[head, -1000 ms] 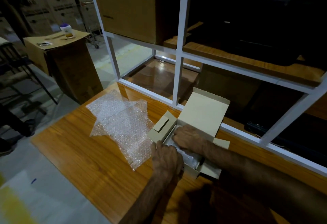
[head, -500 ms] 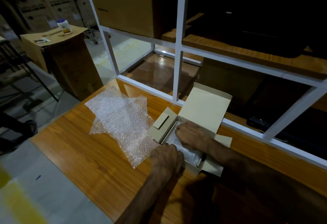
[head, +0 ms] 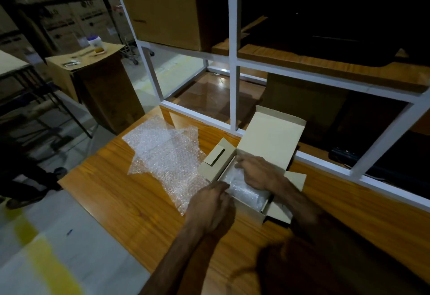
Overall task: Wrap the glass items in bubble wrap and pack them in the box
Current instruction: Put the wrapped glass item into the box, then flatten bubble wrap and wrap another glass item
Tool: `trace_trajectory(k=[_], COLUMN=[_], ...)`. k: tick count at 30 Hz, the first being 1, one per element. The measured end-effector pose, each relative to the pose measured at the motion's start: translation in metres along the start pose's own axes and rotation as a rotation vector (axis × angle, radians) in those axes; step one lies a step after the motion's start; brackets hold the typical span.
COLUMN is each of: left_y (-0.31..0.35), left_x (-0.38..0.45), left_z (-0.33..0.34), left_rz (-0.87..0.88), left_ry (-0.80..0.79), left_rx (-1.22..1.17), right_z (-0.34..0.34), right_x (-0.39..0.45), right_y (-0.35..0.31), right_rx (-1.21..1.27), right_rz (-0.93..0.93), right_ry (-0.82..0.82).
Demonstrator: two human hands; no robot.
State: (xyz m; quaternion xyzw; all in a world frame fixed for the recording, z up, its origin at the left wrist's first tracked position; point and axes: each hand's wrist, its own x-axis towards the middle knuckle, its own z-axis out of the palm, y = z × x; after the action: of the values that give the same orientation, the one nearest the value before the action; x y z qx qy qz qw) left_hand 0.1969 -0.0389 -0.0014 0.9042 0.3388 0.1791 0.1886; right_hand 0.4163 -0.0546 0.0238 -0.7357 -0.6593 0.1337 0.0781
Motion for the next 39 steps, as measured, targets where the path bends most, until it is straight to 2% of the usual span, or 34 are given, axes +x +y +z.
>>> trace_trajectory(k=[4,6,8,11,15,20,26,29,32,34,39], left_y=[-0.043,-0.069,-0.097,-0.128,-0.146,-0.157,-0.156,-0.159,-0.165,-0.163,-0.159], left_x=[-0.035,-0.046,-0.050,-0.044,-0.035,-0.029,-0.036,-0.043,-0.052,-0.063,-0.089], left_z=[-0.006,-0.007,-0.010,-0.015,-0.017,-0.014,-0.037,-0.050,-0.053,-0.057,-0.063], left_rz=[-0.012,-0.087,-0.186,-0.239,-0.113,-0.054,0.014,0.065,0.035,0.060,0.135], left_ry=[0.172,0.162,0.078,-0.027,-0.119,-0.041,0.137,0.158,0.149,0.136,0.056], left_rx=[0.012,0.130,0.212,0.238,0.224,0.117,-0.308,-0.447,-0.498,-0.518,-0.487], right_z=[-0.004,0.003,0.010,0.022,0.041,0.065,0.083,0.087,0.097,0.101,0.109], right_x=[-0.045,-0.073,-0.097,-0.118,-0.123,-0.121,-0.112,-0.099,-0.078,-0.065,-0.042], right_y=[-0.014,-0.025,-0.042,-0.066,-0.094,-0.131,-0.179,-0.204,-0.225,-0.236,-0.251], right_rx=[0.310,0.424,0.470,0.547,0.607,0.632,0.679,0.818,1.020,1.211,1.433], right_rz=[0.145,0.202,0.238,0.320,0.380,0.441,0.511,0.536,0.546,0.565,0.666], right_ry=[0.266,0.393,0.449,0.462,0.493,0.461,0.360,0.328,0.335,0.371,0.480])
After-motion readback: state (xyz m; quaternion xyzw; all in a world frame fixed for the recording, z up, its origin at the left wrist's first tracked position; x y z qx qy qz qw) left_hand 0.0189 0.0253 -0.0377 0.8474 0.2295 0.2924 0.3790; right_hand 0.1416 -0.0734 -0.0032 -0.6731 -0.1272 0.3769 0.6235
